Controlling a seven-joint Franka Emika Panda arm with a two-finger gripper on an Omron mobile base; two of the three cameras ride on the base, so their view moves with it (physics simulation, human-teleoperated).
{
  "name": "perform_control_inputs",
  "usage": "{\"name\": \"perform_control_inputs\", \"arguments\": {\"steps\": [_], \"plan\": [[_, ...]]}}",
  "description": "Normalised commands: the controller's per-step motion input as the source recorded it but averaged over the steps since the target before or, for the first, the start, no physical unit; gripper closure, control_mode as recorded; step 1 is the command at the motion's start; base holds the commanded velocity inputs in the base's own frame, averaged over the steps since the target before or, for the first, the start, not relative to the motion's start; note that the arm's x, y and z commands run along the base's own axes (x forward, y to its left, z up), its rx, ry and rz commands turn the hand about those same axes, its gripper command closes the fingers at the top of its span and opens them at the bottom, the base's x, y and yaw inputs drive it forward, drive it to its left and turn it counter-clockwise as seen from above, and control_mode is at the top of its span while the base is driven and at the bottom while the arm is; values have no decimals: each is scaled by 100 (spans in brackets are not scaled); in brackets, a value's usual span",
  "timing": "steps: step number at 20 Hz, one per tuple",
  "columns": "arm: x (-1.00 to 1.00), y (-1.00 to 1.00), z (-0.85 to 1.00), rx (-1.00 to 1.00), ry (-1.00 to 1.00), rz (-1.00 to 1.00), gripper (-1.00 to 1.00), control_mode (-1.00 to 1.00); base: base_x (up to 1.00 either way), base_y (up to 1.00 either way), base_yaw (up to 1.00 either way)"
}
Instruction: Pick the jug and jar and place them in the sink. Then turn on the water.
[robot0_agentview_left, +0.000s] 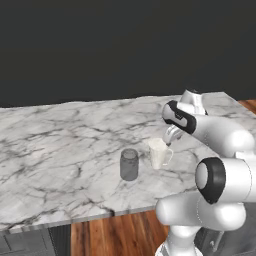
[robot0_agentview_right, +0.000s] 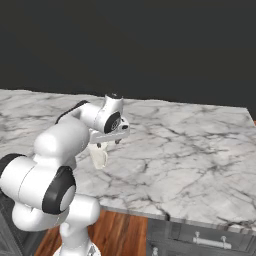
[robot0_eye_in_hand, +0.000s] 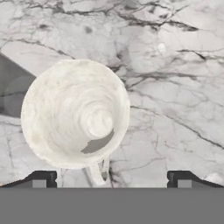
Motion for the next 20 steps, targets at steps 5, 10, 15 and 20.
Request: {"name": "perform_control_inputs", "arguments": {"steps": [5, 10, 15, 20], "plan": [[0, 0, -17, 0, 4, 1, -100, -100, 0, 0, 0], [0, 0, -16, 0, 2, 3, -100, -100, 0, 0, 0], [-1, 0, -16, 0, 3, 5, -100, -100, 0, 0, 0], [-9, 0, -12, 0, 4, 4, -100, -100, 0, 0, 0]]}}
